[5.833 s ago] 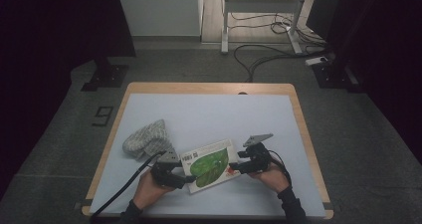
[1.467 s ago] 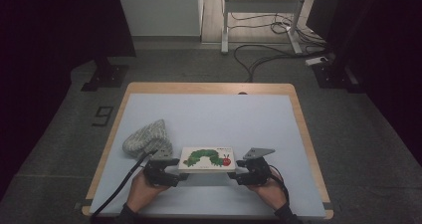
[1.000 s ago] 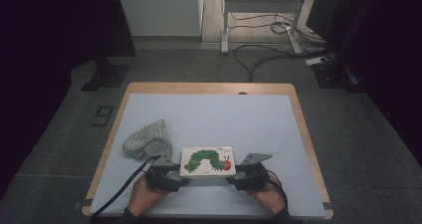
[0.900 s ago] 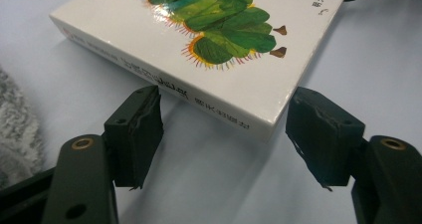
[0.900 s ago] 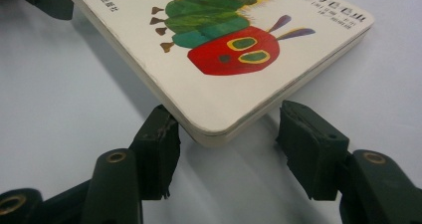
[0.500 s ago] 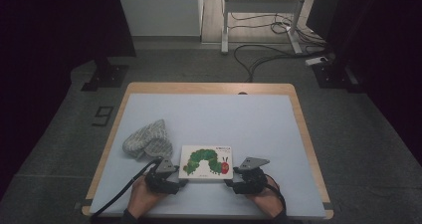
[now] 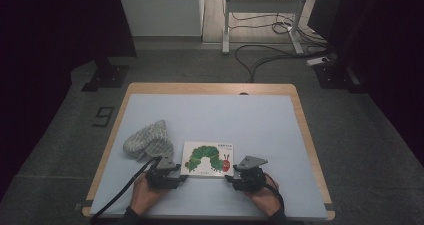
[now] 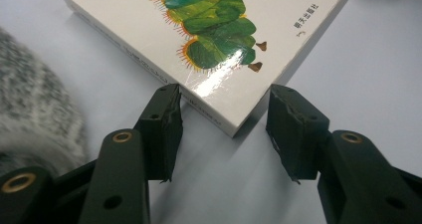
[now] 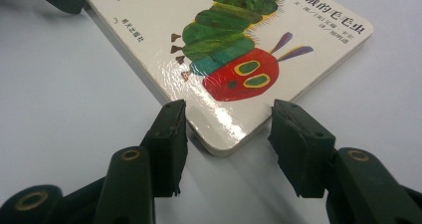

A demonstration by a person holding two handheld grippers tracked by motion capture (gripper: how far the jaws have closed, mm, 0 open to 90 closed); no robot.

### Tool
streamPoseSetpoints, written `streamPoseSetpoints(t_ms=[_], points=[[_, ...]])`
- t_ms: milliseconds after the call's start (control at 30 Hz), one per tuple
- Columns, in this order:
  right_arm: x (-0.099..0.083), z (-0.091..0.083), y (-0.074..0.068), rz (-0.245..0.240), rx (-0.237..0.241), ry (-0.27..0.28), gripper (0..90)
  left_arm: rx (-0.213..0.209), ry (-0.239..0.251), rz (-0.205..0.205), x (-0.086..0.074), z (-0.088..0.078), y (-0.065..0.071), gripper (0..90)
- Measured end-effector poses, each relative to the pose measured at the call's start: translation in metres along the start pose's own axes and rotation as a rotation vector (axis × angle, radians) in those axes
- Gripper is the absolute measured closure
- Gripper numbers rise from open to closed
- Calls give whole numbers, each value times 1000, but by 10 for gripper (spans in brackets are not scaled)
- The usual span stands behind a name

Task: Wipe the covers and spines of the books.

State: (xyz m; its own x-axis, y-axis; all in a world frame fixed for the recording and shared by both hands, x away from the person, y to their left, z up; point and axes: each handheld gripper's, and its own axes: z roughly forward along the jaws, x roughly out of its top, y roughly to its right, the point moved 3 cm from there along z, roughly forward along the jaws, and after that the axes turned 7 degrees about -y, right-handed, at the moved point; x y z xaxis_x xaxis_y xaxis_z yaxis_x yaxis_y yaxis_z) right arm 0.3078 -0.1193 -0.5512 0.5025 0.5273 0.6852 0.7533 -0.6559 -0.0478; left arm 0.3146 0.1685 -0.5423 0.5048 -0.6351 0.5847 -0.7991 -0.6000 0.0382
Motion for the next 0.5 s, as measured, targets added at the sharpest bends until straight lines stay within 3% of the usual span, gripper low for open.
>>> streamPoseSetpoints(t_ms=[500], points=[[19, 16, 25, 39, -45, -1, 465, 26, 12, -38, 19, 13, -27, 511]])
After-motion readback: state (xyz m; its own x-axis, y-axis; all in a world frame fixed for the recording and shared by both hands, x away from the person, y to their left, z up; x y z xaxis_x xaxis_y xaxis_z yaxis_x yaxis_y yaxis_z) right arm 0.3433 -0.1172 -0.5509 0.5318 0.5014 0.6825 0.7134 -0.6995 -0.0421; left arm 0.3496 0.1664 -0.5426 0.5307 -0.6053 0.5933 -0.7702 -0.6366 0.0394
